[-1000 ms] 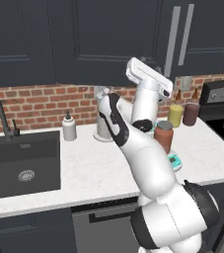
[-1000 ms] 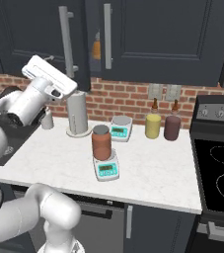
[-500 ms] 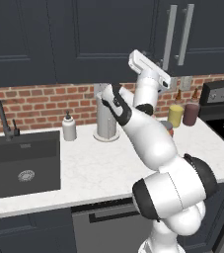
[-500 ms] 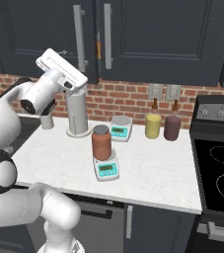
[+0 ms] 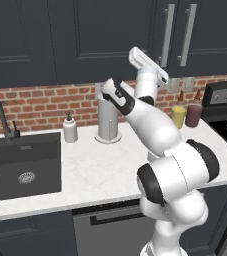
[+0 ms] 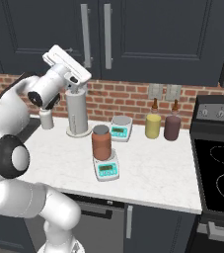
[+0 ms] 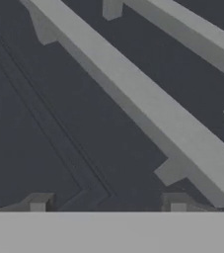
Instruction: Pick the honey bottle and place it on the digital scale for weighing, and close the cabinet.
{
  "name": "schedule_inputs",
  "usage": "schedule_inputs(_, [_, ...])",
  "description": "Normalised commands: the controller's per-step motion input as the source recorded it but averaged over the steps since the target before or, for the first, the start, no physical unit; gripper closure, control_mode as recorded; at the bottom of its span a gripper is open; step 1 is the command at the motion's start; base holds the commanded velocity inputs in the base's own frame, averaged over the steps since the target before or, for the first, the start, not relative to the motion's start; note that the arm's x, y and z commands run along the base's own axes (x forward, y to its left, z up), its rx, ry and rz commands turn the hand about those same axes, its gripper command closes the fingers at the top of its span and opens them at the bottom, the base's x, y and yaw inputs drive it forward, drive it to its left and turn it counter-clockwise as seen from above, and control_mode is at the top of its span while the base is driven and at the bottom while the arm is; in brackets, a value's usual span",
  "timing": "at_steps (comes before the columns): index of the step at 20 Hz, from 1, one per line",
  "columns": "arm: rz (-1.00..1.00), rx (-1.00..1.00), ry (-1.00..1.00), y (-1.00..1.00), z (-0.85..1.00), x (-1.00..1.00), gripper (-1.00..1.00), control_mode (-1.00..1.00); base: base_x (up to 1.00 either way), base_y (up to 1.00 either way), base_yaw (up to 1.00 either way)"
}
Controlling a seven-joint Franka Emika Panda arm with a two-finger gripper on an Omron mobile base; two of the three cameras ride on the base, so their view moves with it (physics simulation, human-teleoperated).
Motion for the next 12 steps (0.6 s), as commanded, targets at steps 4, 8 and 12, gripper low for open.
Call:
schedule_inputs(4, [0.0,0.0,0.0,-0.12,-0.57,0.84,-1.0,-1.0,0.0,0.0,0.0])
schedule_inputs(8, [0.0,0.0,0.0,-0.19,-0.7,0.44,-1.0,-1.0,0.0,0.0,0.0])
schedule_inputs(12, [0.0,0.01,0.02,-0.35,-0.77,0.08,-1.0,-1.0,0.0,0.0,0.0])
